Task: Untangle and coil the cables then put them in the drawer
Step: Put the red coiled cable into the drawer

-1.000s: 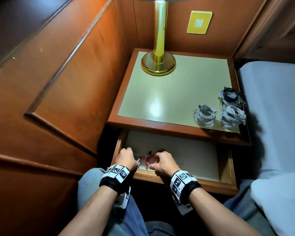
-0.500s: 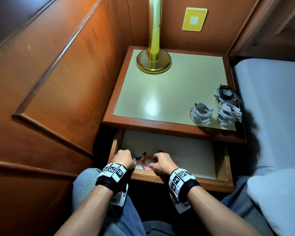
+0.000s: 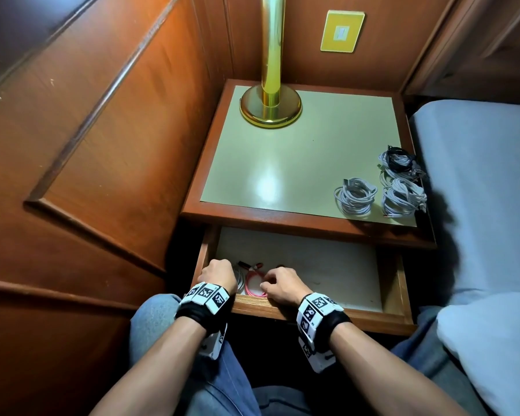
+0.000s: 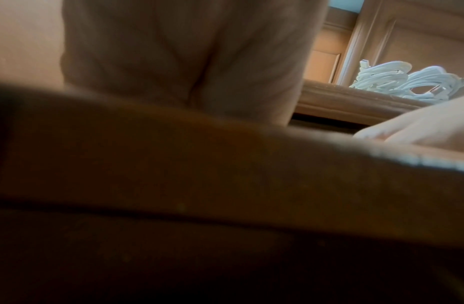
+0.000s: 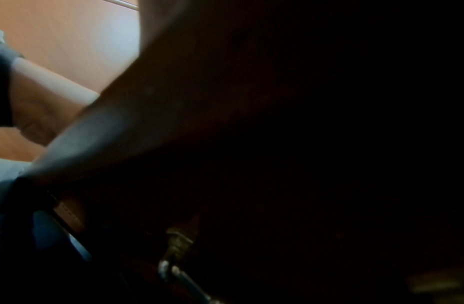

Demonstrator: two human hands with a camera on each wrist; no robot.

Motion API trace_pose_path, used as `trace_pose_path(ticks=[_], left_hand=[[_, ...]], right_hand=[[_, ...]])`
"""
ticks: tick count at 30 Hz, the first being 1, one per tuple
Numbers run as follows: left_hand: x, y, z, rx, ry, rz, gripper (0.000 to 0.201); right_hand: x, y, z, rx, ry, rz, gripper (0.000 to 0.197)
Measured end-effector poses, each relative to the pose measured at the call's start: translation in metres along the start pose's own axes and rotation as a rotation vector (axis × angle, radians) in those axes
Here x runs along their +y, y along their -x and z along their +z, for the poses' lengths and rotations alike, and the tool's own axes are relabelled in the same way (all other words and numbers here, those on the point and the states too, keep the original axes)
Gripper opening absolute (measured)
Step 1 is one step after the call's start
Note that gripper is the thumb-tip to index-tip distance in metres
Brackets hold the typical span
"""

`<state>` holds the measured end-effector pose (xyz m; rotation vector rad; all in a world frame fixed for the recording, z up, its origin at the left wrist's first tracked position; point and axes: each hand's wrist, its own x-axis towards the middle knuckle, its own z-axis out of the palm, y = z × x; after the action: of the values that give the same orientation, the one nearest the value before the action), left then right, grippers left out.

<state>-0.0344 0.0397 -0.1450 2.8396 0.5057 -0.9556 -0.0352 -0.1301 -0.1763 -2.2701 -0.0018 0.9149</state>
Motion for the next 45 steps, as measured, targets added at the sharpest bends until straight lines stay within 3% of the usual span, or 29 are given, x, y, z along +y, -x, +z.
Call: trace_pose_path(ticks=[7, 14, 20, 24, 36, 41, 45], left_hand=[[-0.01, -0.001, -0.004, 0.017, 0.069, 0.024, 0.029], [-0.017, 0.005, 0.001, 0.046, 0.146, 0.052, 0.046], [-0.021, 0.007, 0.003, 0.075, 0.247, 0.078, 0.062], [-0.021, 0.011, 0.001, 0.074, 0.274, 0.089, 0.065], [-0.026, 0.028, -0.014, 0.109, 0.301, 0.157, 0.061], [-0.003, 0.045, -0.032, 0.182, 0.288, 0.293, 0.067], [0.037, 0.063, -0.06, 0.241, 0.319, 0.456, 0.066]], right_hand=[[0.001, 0.001, 0.0, 0.017, -0.004, -0.025, 0.024], [-0.004, 0.006, -0.001, 0.048, 0.032, -0.051, 0.04], [-0.001, 0.012, -0.004, 0.076, 0.066, -0.086, 0.043], [0.0, 0.018, -0.006, 0.1, 0.062, -0.125, 0.052], [0.002, 0.044, -0.018, 0.192, 0.049, -0.248, 0.05], [0.011, 0.069, -0.045, 0.31, 0.006, -0.326, 0.05], [0.022, 0.099, -0.09, 0.492, -0.057, -0.368, 0.047]])
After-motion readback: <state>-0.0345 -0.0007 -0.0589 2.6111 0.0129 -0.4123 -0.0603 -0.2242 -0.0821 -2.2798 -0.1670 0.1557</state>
